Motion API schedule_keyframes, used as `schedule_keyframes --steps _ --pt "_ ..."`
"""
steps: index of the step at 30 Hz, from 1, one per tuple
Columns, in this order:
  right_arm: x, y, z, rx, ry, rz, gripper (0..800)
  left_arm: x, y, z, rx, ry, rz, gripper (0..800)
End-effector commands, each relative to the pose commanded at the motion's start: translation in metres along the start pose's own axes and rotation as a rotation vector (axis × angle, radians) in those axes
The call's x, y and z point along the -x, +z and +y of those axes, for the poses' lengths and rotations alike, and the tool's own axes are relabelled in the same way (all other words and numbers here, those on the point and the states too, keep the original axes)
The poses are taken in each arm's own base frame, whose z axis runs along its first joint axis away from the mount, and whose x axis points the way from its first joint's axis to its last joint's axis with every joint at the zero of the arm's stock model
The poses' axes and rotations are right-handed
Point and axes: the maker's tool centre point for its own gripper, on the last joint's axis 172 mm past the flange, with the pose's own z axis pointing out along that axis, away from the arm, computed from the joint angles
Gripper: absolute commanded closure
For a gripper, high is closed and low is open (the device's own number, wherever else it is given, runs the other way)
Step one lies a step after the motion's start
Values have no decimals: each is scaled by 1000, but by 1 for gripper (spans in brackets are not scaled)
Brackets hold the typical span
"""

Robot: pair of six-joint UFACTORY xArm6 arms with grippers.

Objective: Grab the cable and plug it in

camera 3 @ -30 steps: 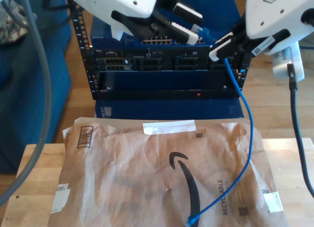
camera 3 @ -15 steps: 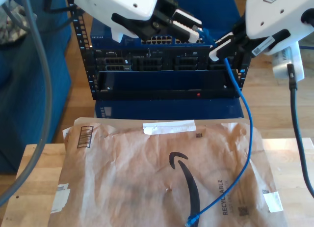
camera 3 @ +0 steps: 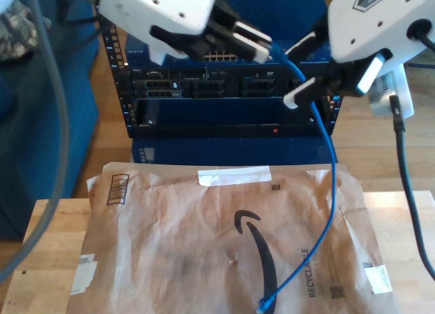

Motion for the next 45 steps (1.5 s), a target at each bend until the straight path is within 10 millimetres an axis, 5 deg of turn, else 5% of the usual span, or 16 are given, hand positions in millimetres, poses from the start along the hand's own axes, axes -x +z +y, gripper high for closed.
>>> schedule_keyframes --steps 7,17,29,34,45 --pt "8 -14 -13 -72 -28 -11 1 13 -18 10 21 -140 -116 795" --pt "50 -100 -38 -493 -225 -71 7 -1 -27 7 -118 -477 -213 794" --pt "96 -85 -15 -544 -511 -117 4 18 -51 4 -228 -536 -339 795" --pt "89 -79 -2 -558 -555 -117 2 20 -65 9 -255 -549 -417 795" --pt "92 -65 -9 -616 -609 -126 2 17 -65 5 -311 -584 -434 792"
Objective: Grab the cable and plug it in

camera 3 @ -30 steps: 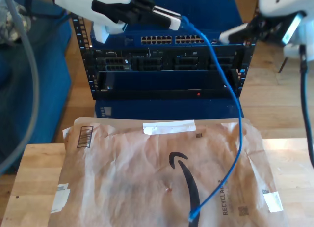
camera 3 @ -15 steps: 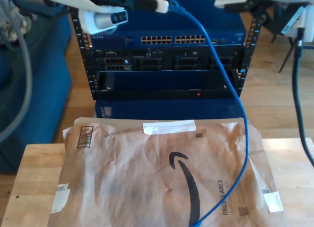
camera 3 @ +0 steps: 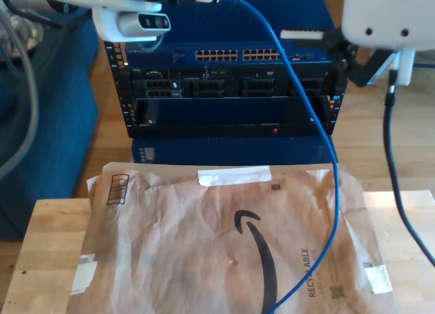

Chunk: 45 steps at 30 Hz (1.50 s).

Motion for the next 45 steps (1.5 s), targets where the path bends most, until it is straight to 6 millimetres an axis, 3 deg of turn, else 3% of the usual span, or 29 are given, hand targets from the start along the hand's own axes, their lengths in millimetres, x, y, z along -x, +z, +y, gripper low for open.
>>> schedule_keyframes --steps 3,7,13,20,25,30,34,45 --pt "13 7 -1 -31 -65 -27 2 -1 0 -1 -3 -1 0 792" --pt "32 30 16 -5 -98 -73 3 -2 1 -2 -11 -4 2 792" --pt "27 36 16 -33 -124 -60 4 -6 3 -14 -53 4 16 787" --pt "28 35 10 -59 -122 -59 31 5 6 -41 -147 54 -21 778" --pt "45 34 15 -51 -136 -96 123 5 6 -41 -150 56 -20 778" --pt "46 34 15 -52 -132 -98 253 5 6 -41 -150 56 -20 778" --pt "38 31 2 -112 -122 -75 332 4 6 -42 -156 55 -19 779" --pt "41 30 3 -113 -122 -80 431 4 7 -45 -163 71 -16 778"
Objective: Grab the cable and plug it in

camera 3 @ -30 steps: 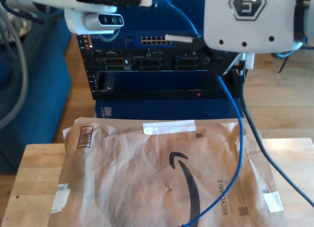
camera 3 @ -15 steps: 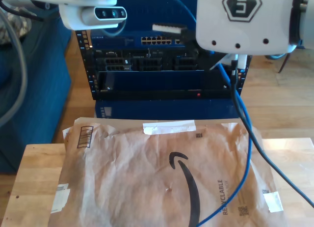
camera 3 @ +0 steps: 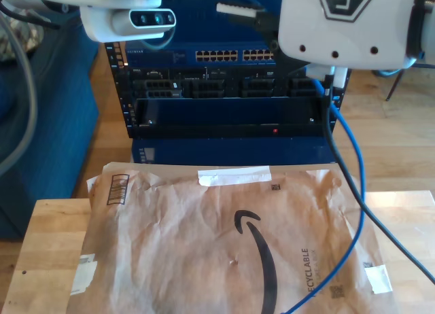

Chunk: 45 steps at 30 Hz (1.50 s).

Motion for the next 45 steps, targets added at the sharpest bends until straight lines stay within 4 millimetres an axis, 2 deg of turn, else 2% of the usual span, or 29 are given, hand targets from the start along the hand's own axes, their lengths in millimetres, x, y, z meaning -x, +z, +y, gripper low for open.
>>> schedule_keyframes --steps 7,12,20,23,25,26,28,29,31,33,35,36,37,39,40,42,44,45 --pt "4 1 2 5 -2 -9 466 8 0 -7 -21 30 -22 775" --pt "5 1 3 6 -1 -11 514 8 1 -8 -25 29 -22 774" --pt "7 -1 1 -1 9 -18 538 6 1 -8 -28 26 -24 774" --pt "7 -1 1 -2 19 -22 584 6 1 -7 -28 25 -23 774" --pt "7 -1 0 -6 35 -27 677 6 1 -7 -28 25 -23 772" --pt "9 -3 -1 -11 47 -33 718 6 1 -8 -30 23 -23 738" --pt "10 -5 -2 -16 59 -40 777 5 1 -9 -39 24 -27 589" --pt "10 -5 -2 -16 59 -40 779 5 1 -10 -44 30 -28 507" --pt "10 -5 -2 -16 60 -40 791 8 1 -12 -51 44 -40 455" --pt "9 -4 -1 -15 62 -40 796 12 1 -14 -58 58 -55 289" --pt "8 -3 1 -10 69 -39 797 16 0 -15 -58 75 -66 89" --pt "7 -1 2 -8 75 -38 797 17 1 -15 -54 78 -63 63" --pt "6 0 3 -5 88 -37 797 17 1 -15 -50 76 -59 6" --pt "1 6 8 11 114 -26 797 17 -1 -13 -36 71 -59 1" --pt "-4 12 13 27 119 -18 797 19 -12 -8 3 71 -73 1" --pt "-16 26 27 60 130 4 798 13 -44 9 127 47 -82 1" --pt "-23 32 30 73 129 20 798 -5 -66 25 232 -10 -38 1" --pt "-33 32 29 69 135 40 798 -15 -83 34 298 -36 -24 1"
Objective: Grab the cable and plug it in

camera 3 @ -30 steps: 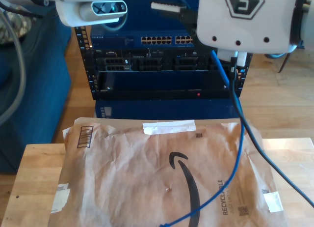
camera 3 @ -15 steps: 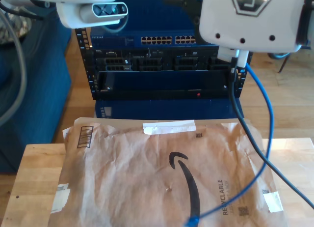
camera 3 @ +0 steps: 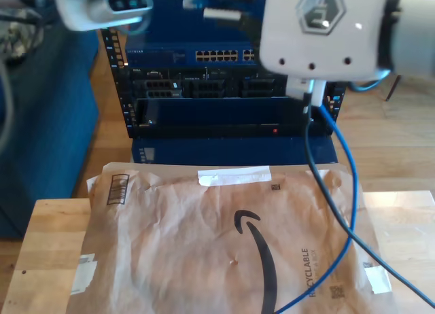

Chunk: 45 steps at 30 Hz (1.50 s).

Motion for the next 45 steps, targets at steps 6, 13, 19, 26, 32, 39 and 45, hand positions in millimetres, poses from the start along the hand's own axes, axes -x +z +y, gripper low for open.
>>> schedule_keyframes --steps 6,13,19,26,32,39,45 --pt "-117 -33 -26 -68 160 225 797 -73 -69 37 238 -161 155 1" --pt "-214 -62 12 18 299 405 797 -154 -140 38 365 -40 385 0" --pt "-264 -52 62 142 306 502 797 -221 -209 0 472 -128 544 0" --pt "-293 -59 100 200 331 559 797 -312 -234 -67 386 -23 701 0" --pt "-300 -59 120 239 325 576 797 -374 -224 -125 343 92 711 0" --pt "-303 -58 133 259 334 582 797 -471 -209 -182 294 77 662 0" --pt "-306 -58 146 278 346 586 797 -549 -180 -194 309 29 640 0"
